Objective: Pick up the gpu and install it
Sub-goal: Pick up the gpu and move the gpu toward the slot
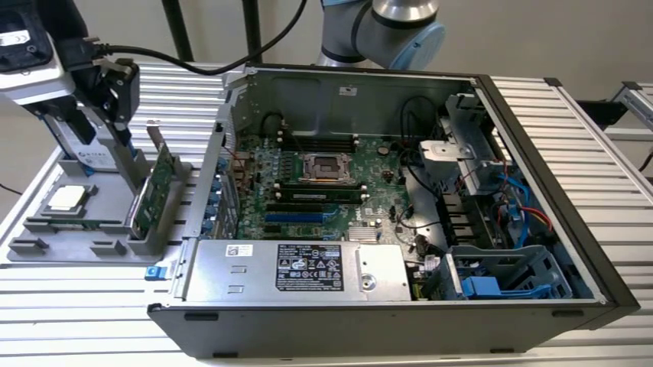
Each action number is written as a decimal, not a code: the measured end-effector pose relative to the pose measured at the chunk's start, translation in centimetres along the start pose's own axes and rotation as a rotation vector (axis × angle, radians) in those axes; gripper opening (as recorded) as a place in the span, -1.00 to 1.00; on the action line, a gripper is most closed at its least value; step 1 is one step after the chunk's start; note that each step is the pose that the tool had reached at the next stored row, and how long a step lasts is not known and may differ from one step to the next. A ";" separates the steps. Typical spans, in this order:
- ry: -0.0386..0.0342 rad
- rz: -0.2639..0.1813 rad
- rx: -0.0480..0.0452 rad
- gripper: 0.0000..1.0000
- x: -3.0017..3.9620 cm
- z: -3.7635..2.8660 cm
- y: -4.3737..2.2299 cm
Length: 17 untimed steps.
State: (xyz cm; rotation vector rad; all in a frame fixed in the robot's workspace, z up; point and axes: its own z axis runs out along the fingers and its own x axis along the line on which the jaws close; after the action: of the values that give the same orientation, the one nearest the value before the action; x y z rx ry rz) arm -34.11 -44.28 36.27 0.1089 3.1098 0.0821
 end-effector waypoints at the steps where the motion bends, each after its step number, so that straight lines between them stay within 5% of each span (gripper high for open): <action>1: 0.0000 0.000 0.0000 1.00 0.00 0.03 0.00; 17: -0.0002 0.000 0.0000 1.00 0.01 0.36 -0.02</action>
State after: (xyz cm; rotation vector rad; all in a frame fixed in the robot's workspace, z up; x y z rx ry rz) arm -34.11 -44.28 35.91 0.1087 3.1096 0.0821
